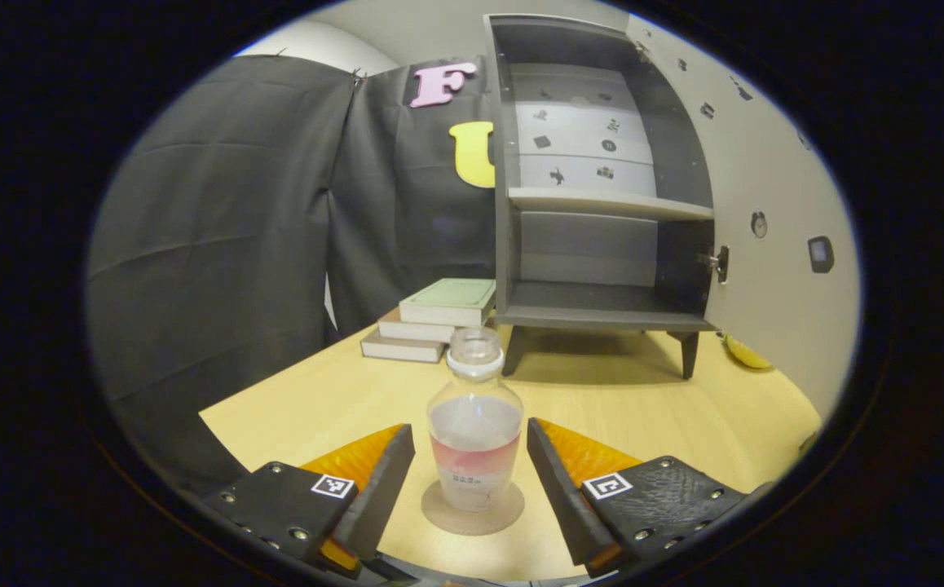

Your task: Open the cabinet door with the right hand, grasp the bottle in the cabinet with the left hand and place it on the coaster, then close the cabinet door with the right hand.

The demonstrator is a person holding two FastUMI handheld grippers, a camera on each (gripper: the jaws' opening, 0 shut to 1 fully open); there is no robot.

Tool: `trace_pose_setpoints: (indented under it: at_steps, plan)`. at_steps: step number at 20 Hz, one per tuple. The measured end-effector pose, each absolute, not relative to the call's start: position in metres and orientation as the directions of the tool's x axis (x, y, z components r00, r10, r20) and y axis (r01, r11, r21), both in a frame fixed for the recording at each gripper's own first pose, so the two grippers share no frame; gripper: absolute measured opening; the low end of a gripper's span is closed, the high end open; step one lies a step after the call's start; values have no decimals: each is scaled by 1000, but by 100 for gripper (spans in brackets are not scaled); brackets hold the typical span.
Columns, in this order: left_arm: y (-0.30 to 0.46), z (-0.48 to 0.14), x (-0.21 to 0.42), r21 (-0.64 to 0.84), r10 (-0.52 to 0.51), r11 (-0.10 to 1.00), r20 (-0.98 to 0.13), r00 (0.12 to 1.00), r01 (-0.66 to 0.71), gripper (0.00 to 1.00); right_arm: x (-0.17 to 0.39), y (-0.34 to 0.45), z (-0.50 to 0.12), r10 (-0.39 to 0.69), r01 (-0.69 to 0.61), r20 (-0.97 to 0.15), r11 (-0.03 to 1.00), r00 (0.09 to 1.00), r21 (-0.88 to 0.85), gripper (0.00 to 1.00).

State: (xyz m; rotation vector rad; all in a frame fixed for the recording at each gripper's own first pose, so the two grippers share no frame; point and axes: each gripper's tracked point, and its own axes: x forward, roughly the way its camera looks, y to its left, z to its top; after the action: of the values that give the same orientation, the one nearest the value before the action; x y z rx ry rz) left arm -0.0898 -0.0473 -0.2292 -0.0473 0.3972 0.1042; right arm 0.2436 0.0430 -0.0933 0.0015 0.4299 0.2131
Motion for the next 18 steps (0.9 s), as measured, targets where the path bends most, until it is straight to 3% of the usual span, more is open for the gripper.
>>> trace_pose_setpoints:
  at_steps: [2,4,5,7,9,10,18]
  plan:
    - [-42,-204,-89,-14,93,994,-353,931,-105,86,243,50,-91,218,-212,-410,975,886,60,93]
    - [-33,-180,-86,-15,93,995,-321,942,-103,86,241,54,-88,218,-211,-406,975,888,63,93]
    - [-29,-167,-83,-18,91,995,-307,947,-102,86,238,55,-86,216,-209,-404,976,889,62,98]
    - [-19,-143,-78,-20,87,995,-279,957,-96,84,233,53,-74,207,-204,-394,978,895,50,93]
    - [-10,-125,-68,-23,79,996,-255,964,-88,86,226,50,-57,197,-197,-372,980,907,37,93]
    - [-8,-116,-64,-28,73,996,-246,967,-82,84,222,49,-48,193,-193,-364,980,911,36,98]
    - [5,-79,-40,-86,13,996,-196,981,-30,84,196,81,19,260,-231,-288,964,922,129,98]
